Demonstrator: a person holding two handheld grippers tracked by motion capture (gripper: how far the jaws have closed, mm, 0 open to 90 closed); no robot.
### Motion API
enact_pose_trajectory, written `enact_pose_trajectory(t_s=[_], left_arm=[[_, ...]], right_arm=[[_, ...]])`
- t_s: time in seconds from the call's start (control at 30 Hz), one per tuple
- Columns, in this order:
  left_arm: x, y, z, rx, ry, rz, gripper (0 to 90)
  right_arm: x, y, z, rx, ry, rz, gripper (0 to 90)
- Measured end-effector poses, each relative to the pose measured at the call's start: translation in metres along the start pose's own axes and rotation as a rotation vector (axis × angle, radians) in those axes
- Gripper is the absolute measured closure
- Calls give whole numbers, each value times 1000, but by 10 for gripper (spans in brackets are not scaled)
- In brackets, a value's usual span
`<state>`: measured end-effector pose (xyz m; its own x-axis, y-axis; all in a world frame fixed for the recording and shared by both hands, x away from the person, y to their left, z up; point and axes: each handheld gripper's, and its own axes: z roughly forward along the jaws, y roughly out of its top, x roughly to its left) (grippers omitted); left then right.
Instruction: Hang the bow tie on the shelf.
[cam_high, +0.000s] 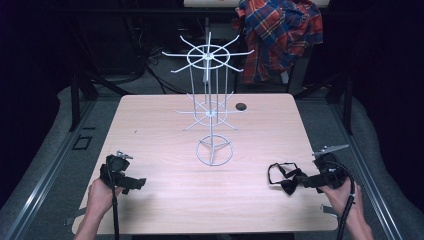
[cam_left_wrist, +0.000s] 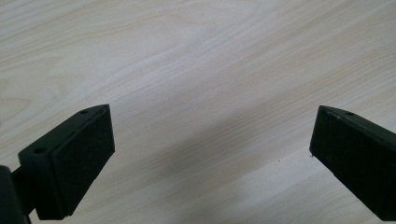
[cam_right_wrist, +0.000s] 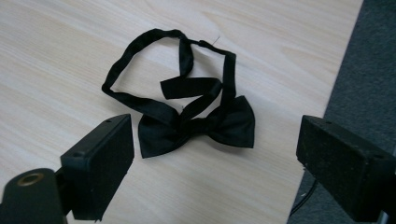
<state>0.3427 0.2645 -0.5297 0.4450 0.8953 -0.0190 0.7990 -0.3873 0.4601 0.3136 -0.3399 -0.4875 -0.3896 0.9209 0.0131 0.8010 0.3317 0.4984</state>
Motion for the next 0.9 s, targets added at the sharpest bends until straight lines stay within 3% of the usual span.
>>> enact_pose_trajectory(t_s=[0.17, 0.4, 0.73, 0.9], left_arm=[[0, -1, 2, 7, -10, -4, 0], [2, -8, -2, 2, -14, -15, 0], [4, -10, -3, -2, -10, -26, 0], [3, -12, -5, 2, -10, -21, 0]], right_arm=[[-3, 2, 4, 18, 7, -9, 73], [-7, 12, 2, -9, 23, -6, 0], [0, 29, 20, 18, 44, -50, 0], [7, 41, 26, 28, 18, -82, 15]])
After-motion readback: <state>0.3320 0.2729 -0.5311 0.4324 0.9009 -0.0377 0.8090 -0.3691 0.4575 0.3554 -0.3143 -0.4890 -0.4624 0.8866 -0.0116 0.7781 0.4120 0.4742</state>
